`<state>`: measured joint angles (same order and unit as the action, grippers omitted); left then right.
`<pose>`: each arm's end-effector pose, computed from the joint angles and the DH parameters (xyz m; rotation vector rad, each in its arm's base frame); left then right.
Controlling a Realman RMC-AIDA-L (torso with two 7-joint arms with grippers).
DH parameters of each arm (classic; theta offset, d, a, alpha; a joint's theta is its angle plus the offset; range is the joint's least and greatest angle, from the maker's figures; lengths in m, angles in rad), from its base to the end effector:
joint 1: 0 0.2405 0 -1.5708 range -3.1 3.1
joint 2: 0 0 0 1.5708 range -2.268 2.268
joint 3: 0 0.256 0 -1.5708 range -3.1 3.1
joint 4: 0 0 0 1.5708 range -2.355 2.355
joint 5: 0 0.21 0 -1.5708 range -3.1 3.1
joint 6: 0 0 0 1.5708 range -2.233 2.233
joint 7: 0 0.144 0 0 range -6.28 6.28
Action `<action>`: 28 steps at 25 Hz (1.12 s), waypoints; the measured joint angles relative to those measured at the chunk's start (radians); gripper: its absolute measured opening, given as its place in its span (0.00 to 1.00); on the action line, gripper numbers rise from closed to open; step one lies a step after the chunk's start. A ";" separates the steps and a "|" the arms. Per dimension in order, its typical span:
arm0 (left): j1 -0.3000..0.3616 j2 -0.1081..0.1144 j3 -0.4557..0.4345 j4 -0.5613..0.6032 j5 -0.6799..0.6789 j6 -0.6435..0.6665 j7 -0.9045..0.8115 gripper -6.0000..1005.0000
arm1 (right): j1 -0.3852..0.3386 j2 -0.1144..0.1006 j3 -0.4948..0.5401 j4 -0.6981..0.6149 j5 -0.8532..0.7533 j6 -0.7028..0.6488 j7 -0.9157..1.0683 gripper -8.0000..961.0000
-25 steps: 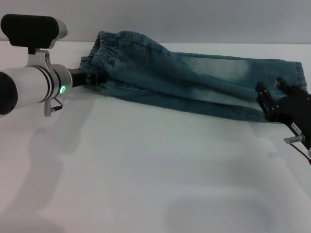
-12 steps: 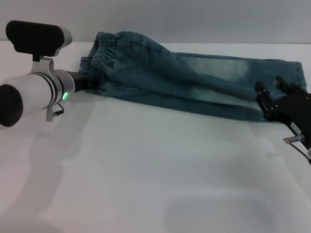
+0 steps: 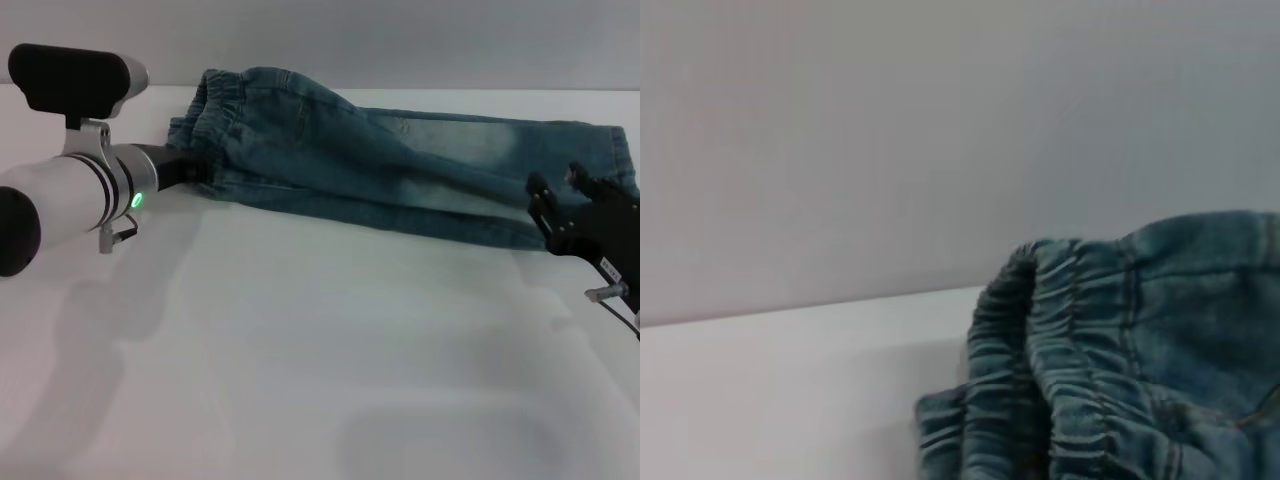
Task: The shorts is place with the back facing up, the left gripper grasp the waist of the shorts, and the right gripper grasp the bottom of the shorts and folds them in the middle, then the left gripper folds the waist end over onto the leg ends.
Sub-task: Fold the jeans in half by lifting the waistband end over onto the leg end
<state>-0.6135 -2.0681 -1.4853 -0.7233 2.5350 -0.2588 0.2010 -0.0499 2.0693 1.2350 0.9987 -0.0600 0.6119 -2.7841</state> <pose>-0.2528 0.4298 -0.0501 -1.9492 -0.9942 -0.1403 0.2817 0.2871 -0.0304 -1.8244 0.6429 0.6908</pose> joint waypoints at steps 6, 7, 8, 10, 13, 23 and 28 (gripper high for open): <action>0.064 0.000 0.015 -0.120 -0.001 -0.023 -0.002 0.14 | 0.001 0.000 0.000 -0.001 -0.003 0.000 0.000 0.45; 0.087 0.001 0.020 -0.165 -0.001 -0.035 -0.003 0.13 | 0.003 0.000 0.000 -0.003 -0.003 0.000 0.000 0.45; 0.087 0.001 0.020 -0.165 -0.001 -0.035 -0.003 0.11 | 0.004 0.000 0.000 -0.004 -0.003 0.000 0.000 0.45; 0.128 0.002 0.034 -0.253 0.000 -0.061 -0.003 0.08 | 0.006 0.001 0.000 -0.007 -0.004 0.000 0.000 0.45; 0.156 0.002 0.040 -0.314 0.004 -0.079 -0.003 0.03 | 0.014 0.002 0.000 -0.021 -0.004 0.000 0.000 0.45; 0.228 0.005 0.042 -0.485 0.008 -0.136 -0.003 0.03 | 0.111 0.006 0.008 -0.129 0.004 -0.004 0.000 0.45; 0.323 0.006 0.078 -0.695 0.009 -0.192 0.000 0.04 | 0.147 0.007 0.001 -0.152 0.006 -0.010 0.000 0.45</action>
<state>-0.2907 -2.0617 -1.4076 -1.4181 2.5436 -0.4505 0.2005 0.0970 2.0759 1.2363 0.8464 -0.0538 0.6015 -2.7841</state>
